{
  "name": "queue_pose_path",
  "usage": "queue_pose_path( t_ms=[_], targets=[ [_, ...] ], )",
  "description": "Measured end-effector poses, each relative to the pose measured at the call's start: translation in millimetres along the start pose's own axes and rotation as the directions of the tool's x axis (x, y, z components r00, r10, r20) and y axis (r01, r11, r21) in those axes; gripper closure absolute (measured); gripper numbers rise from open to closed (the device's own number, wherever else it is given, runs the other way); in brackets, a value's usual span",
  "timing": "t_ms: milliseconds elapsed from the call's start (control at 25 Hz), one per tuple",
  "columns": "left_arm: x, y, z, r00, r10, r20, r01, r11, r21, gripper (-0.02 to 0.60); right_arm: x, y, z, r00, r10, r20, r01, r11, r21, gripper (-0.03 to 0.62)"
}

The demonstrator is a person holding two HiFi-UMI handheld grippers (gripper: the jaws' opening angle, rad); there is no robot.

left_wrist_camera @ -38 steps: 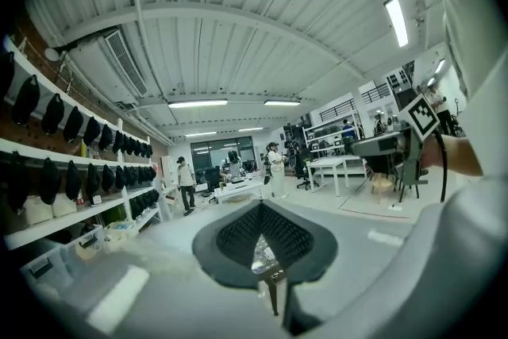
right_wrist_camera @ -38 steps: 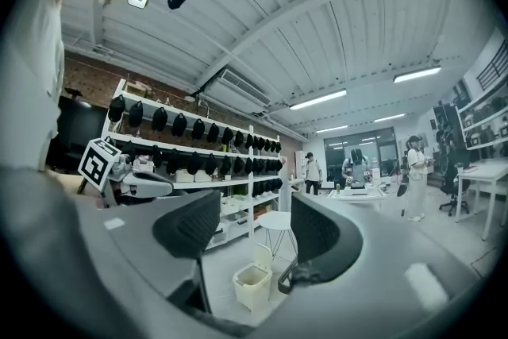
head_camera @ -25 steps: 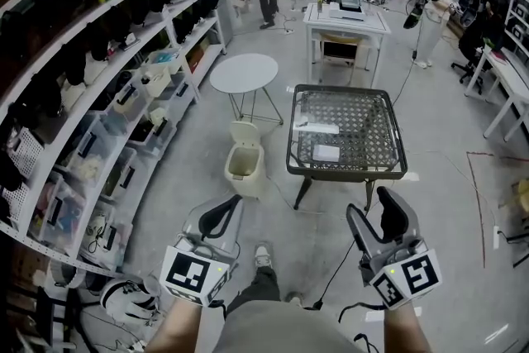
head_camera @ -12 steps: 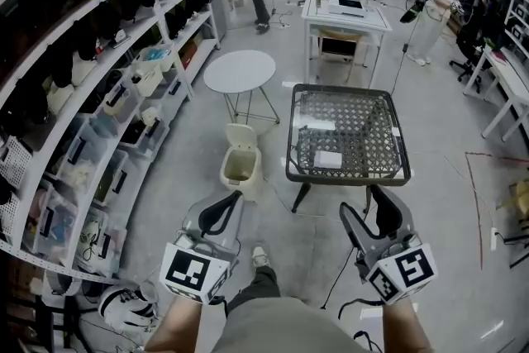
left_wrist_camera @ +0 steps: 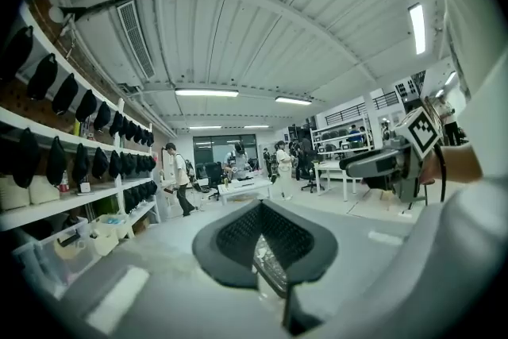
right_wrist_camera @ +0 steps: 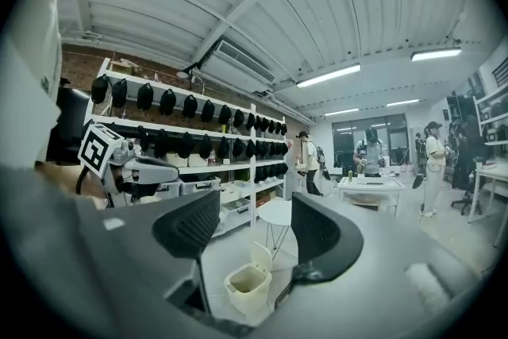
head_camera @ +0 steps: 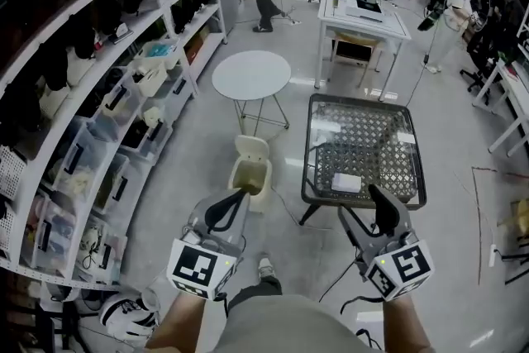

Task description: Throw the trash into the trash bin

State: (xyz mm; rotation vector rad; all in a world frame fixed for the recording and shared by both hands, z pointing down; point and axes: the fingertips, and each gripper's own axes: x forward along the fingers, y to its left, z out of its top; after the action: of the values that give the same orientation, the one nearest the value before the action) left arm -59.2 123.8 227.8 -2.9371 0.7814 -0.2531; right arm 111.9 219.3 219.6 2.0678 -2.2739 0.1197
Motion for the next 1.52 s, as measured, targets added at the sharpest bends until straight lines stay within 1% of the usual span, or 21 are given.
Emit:
queue_pose_path(
  t_ms=[160, 320, 400, 600, 800, 920, 1080, 1240, 1320, 1440, 1520],
  targets=[
    [19.2, 48.2, -7.0, 1.000, 0.003, -0.014, -0.003, 1.000, 0.018, 0.580, 51.2, -5.0, 4.6, 1.000, -0.012, -0.002, 0.012, 1.000, 0.000, 0.307],
    [37.4, 94.0, -9.5, 1.000, 0.005, -0.009, -0.005, 1.000, 0.009, 0.580, 101.6, -5.1, 11.1, 1.000, -0.015, -0.017, 0.015, 1.000, -0.017, 0.307],
    [47.7, 112.6, -14.0, 1.000, -0.004, -0.014, 0.004, 1.000, 0.001, 0.580, 124.9, -5.3, 12.0, 1.000, -0.017, -0.023, 0.017, 1.000, -0.022, 0.307],
    [73.8, 149.7, -23.9, 0.999, -0.028, -0.019, 0.028, 1.000, 0.009, 0.580, 169.6, -9.4, 8.5, 0.999, -0.031, -0.042, 0.030, 0.999, -0.021, 0.306],
    [84.5, 165.0, -32.8, 1.000, -0.013, -0.029, 0.012, 0.998, -0.058, 0.580, 187.7, -13.3, -1.4, 0.996, -0.032, -0.089, 0.030, 0.999, -0.021, 0.306],
    [89.8, 171.8, -40.7, 0.999, -0.018, -0.039, 0.016, 0.999, -0.041, 0.580, 195.8, -16.6, -3.7, 0.994, -0.029, -0.105, 0.027, 0.999, -0.028, 0.306],
    [93.1, 176.7, -49.3, 0.998, -0.004, -0.055, 0.001, 0.999, -0.047, 0.580, 204.0, -22.8, -11.9, 0.991, -0.024, -0.129, 0.021, 0.999, -0.027, 0.306],
    [103.1, 183.3, -52.6, 0.997, 0.022, -0.068, -0.026, 0.998, -0.056, 0.580, 218.7, -28.3, -18.9, 0.989, 0.014, -0.149, -0.022, 0.999, -0.047, 0.299],
    [108.9, 187.3, -56.7, 0.996, 0.039, -0.086, -0.044, 0.997, -0.058, 0.580, 228.0, -33.4, -23.5, 0.988, 0.036, -0.151, -0.042, 0.999, -0.035, 0.299],
    [120.2, 189.7, -62.1, 0.991, 0.068, -0.113, -0.075, 0.995, -0.062, 0.580, 237.8, -51.6, -34.3, 0.985, 0.048, -0.164, -0.052, 0.998, -0.018, 0.299],
    [133.6, 189.6, -61.4, 0.989, 0.082, -0.121, -0.090, 0.994, -0.065, 0.580, 246.0, -72.0, -41.3, 0.984, 0.050, -0.171, -0.054, 0.998, -0.017, 0.299]
  ],
)
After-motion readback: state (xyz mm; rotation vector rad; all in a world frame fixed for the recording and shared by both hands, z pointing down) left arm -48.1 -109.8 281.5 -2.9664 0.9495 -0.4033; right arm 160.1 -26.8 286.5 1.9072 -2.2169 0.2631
